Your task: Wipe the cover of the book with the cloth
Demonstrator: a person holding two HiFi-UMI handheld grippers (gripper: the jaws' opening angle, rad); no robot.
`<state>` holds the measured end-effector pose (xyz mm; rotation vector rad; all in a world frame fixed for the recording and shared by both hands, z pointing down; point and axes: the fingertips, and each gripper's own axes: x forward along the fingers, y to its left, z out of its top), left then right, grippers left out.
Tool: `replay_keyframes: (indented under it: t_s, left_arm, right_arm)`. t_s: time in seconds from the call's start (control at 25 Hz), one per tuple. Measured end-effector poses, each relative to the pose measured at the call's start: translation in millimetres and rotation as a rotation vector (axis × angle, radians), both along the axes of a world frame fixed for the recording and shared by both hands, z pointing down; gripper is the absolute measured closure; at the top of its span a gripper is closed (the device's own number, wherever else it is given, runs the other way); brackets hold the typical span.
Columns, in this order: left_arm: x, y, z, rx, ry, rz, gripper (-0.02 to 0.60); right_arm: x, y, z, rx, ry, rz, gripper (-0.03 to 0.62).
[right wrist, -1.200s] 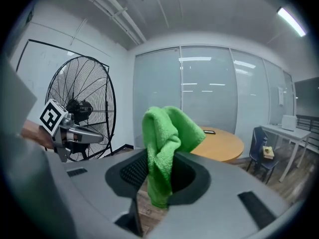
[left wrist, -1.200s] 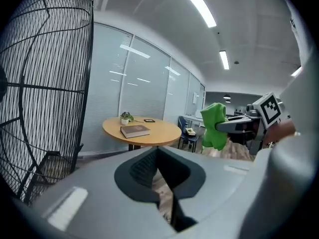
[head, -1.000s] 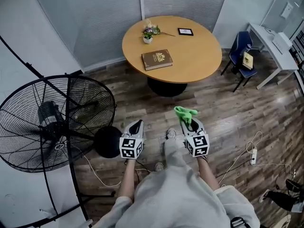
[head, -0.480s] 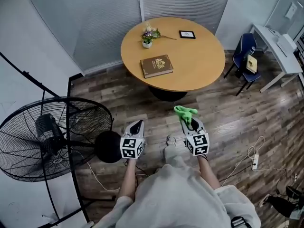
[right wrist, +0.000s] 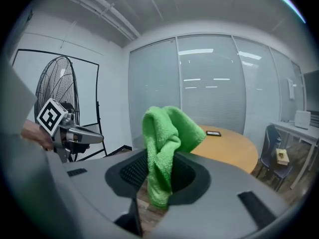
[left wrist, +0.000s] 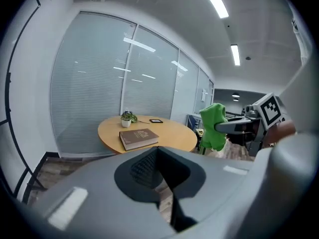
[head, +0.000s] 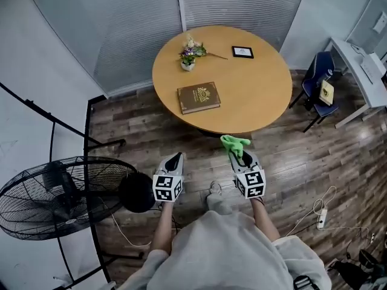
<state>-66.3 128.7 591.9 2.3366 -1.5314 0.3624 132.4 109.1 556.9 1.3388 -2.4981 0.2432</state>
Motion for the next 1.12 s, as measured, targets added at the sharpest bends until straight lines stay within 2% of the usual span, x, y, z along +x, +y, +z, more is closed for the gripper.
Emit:
replay_keyframes:
  t_s: [0.6,1.12]
  left_arm:
    - [13.1,-119.4,4.9,-0.026,-0.015,-0.059,0.572]
    - [11.3,-170.3,13.3,-0.052,-0.031,-0.117,0.572]
  right_arm:
    - [8.2,-125.4,9.4,-0.033,-0.009,-0.071,0.487]
    - [5.7,-185.9,22.5,-0.061,-0.029,-0.127,0.487]
